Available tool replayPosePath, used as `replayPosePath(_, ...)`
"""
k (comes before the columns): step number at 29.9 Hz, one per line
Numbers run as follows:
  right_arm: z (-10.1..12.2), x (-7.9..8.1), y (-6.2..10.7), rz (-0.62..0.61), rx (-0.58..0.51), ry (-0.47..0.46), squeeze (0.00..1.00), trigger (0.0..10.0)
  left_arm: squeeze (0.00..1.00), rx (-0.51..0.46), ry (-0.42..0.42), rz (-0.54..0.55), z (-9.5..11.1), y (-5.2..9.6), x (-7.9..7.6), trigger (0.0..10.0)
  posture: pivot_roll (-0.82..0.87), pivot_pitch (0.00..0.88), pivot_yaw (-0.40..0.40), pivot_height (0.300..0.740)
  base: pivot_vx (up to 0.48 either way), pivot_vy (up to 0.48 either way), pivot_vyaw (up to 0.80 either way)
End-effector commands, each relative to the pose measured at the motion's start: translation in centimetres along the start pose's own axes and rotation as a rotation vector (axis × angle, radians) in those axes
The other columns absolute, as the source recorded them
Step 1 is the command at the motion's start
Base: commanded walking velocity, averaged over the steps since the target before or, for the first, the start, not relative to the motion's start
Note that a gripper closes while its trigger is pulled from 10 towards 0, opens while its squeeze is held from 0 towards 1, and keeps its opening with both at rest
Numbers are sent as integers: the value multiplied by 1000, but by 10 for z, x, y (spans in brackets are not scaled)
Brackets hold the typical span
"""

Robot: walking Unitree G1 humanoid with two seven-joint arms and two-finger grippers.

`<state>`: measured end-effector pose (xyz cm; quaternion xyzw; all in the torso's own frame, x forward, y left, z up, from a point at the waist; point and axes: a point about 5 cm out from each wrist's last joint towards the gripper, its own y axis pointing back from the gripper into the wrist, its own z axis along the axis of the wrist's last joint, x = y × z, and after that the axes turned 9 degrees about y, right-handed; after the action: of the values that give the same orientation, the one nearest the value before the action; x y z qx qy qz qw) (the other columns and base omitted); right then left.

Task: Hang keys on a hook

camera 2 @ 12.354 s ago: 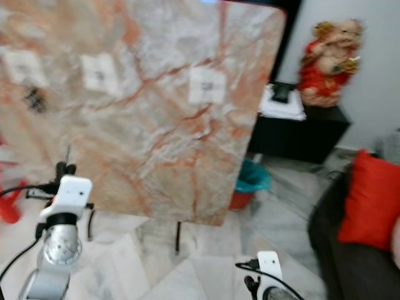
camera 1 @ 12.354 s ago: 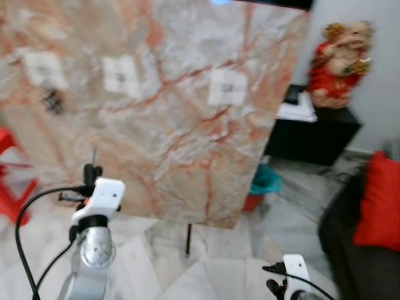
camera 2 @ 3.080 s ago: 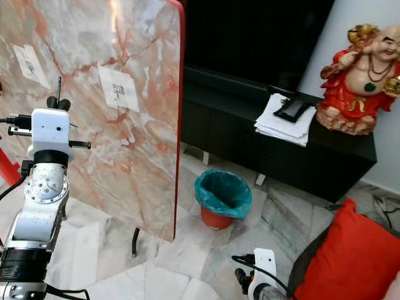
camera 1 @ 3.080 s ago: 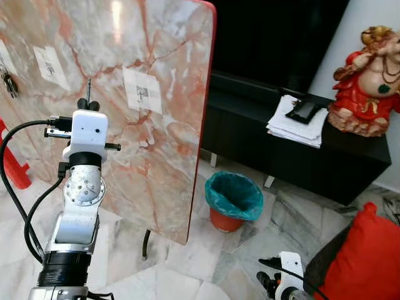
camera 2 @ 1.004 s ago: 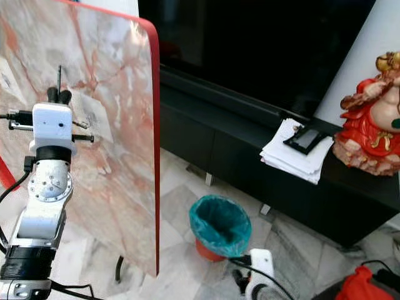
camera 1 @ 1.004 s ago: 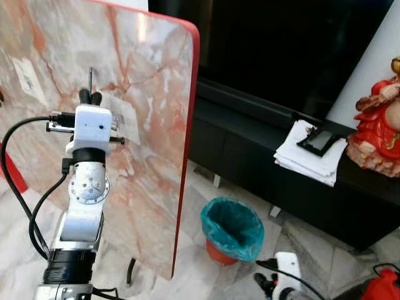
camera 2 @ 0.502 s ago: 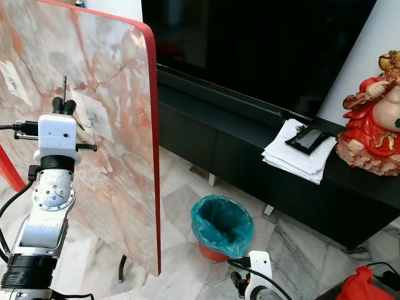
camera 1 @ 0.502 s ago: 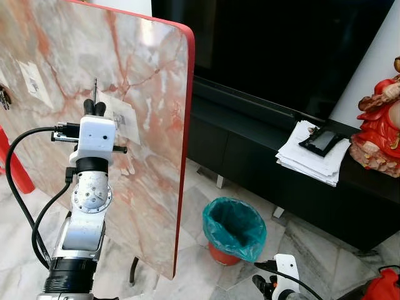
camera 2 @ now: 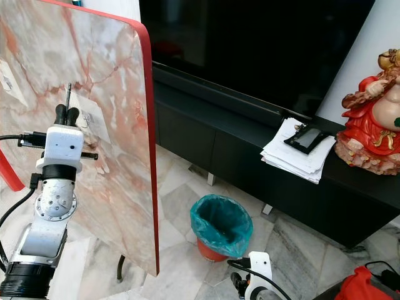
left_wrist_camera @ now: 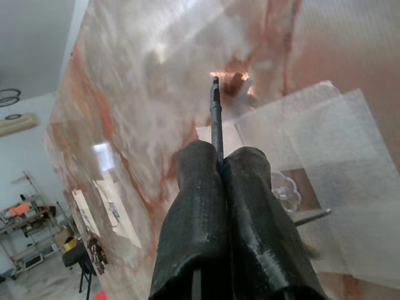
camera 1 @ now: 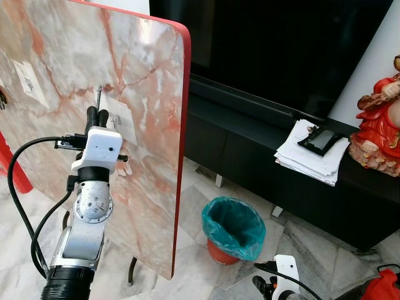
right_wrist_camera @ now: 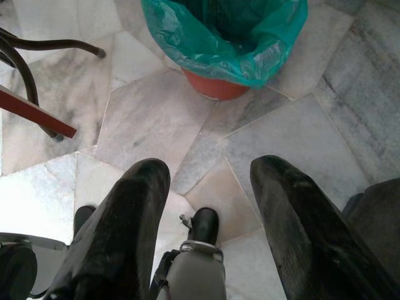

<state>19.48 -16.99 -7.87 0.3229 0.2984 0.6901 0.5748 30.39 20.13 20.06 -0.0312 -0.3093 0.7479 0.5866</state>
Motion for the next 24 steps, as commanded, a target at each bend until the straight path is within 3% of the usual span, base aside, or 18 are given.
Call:
replayPosePath(1,-3,-3,1,-10,9,3,0,10000,0,-18,-7,-8,1,-1,-3,10000,137,0,-93,740,0,0,0)
replayPosePath(8,-3,-3,1,-11,10,7,0,10000,0,-10,-59,-9,-2,-4,-5,10000,135,0,-94,740,0,0,0)
replayPosePath(24,-4,-2,1,-11,10,12,0,10000,0,-38,-221,-136,-10,-3,-23,10000,130,0,-95,740,0,0,0)
